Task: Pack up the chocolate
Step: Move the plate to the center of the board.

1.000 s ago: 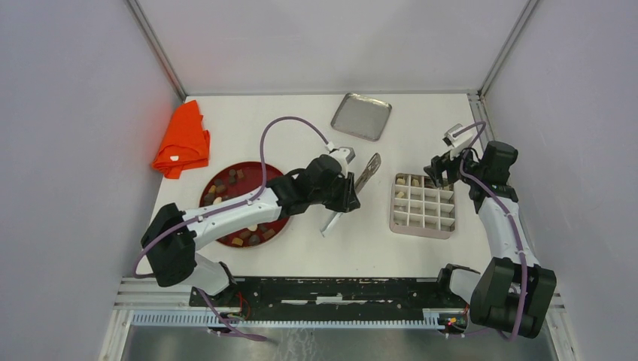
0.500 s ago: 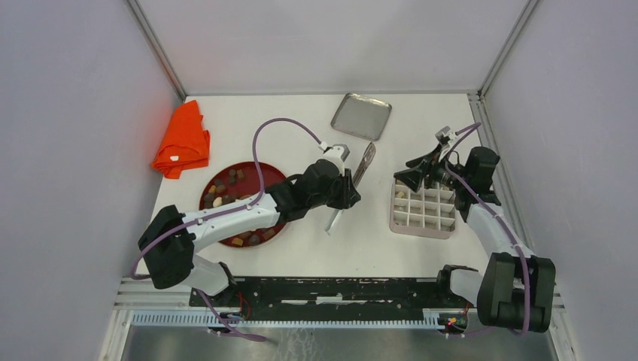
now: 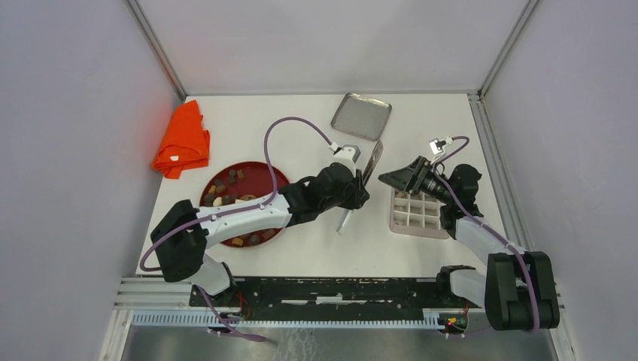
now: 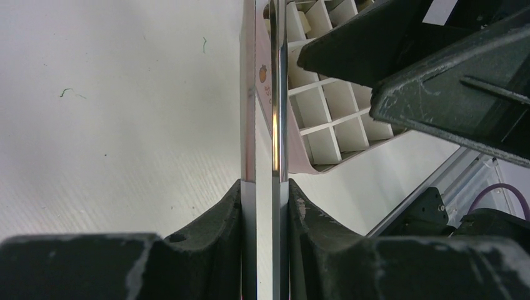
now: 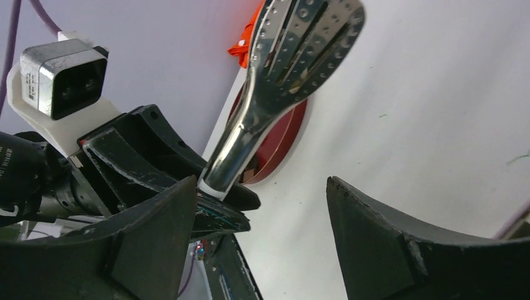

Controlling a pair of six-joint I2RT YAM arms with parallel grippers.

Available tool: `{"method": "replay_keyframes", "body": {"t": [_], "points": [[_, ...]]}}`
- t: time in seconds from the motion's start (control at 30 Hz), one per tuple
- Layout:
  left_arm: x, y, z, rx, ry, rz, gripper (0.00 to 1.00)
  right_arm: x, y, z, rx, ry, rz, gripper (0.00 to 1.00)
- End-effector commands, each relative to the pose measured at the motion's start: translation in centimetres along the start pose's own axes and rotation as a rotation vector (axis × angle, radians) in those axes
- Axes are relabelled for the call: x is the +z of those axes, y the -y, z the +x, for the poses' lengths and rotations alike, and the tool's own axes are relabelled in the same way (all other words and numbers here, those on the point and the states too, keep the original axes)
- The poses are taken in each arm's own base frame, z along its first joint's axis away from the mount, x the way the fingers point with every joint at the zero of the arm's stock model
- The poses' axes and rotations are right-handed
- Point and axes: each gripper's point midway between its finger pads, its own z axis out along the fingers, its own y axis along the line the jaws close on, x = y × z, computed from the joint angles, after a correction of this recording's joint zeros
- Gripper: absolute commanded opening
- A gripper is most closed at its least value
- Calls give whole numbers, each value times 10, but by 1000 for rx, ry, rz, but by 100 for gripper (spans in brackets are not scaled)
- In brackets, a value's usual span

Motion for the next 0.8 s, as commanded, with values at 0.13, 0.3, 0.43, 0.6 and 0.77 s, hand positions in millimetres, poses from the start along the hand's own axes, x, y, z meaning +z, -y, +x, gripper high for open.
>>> {"method": "replay_keyframes", "body": {"t": [0.13,0.3,0.43,0.6,0.77], "points": [[4,34,-30,-20,101,53,6,11,-31,-1,14,2,-102,83],[6,38,-29,-7,97,56,6,14,-27,2,11,-18,-90,82],[4,34,-29,6,95,41,6,14,-31,0,-29,-21,-103,83],[-4,21,-30,28,97,-15,6,11,-49,1,-163,-63,-201,83],[-31,-23,-51,13,115,-118,6,10,-53,4,-501,-202,-283,83]]}}
